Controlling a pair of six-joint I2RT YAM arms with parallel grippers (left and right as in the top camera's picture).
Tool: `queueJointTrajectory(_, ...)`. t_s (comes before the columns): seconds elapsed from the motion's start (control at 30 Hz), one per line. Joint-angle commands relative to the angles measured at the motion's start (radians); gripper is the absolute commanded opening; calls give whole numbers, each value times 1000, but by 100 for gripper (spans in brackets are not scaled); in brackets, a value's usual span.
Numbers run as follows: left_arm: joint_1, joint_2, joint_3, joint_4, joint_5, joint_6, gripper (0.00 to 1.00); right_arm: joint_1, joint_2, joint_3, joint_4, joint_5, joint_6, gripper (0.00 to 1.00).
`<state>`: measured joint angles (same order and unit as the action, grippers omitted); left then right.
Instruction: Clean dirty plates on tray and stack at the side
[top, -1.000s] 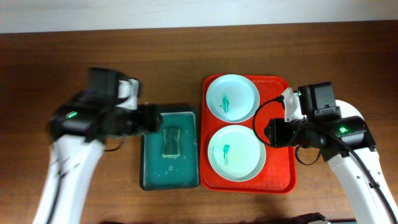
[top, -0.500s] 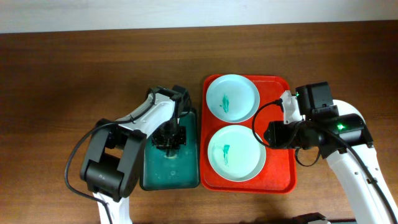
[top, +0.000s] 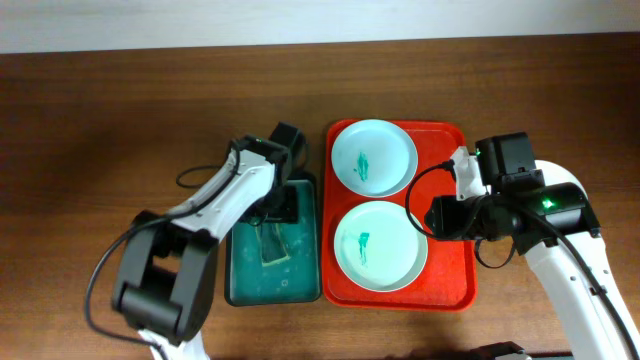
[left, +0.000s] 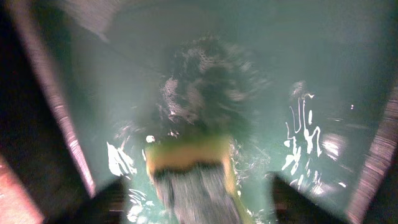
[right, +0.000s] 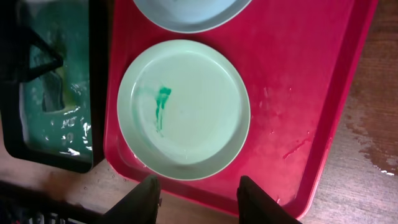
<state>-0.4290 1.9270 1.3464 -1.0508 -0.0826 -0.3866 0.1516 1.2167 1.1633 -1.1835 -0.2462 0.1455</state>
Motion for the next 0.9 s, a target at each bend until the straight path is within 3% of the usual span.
queueJointTrajectory(0.0,7,-76,43,-89,65,-2,87,5,3,11,-13,-8,-7,42)
queueJointTrajectory(0.1,5,-76,-47,-95,69,-9,73,5,3,3,-16,-8,-6,42)
queueJointTrajectory(0.2,5,-76,-212,47,194,-40,20,5,24,-91,-5,-9,54,41)
queueJointTrajectory(0.27,6,-76,-215,74,191,-39,0,5,53,-140,19,-9,55,35)
queueJointTrajectory(0.43,6,-117,-47,-13,191,140,0,4,163,-163,148,-5,209,35)
queueJointTrajectory(0.53,6,-204,39,-111,128,206,0,-26,296,-163,187,100,211,35)
queueJointTrajectory(0.6,6,-252,47,-117,116,240,0,-67,378,-164,214,32,67,31)
queueJointTrajectory(0.67,6,-281,57,-117,130,281,0,-67,483,-191,245,14,37,29)
queueJointTrajectory(0.8,3,-280,81,-46,309,291,0,-67,578,-217,324,-42,16,7)
queueJointTrajectory(0.87,-27,-271,81,5,365,291,0,-67,578,-217,329,-13,62,4)
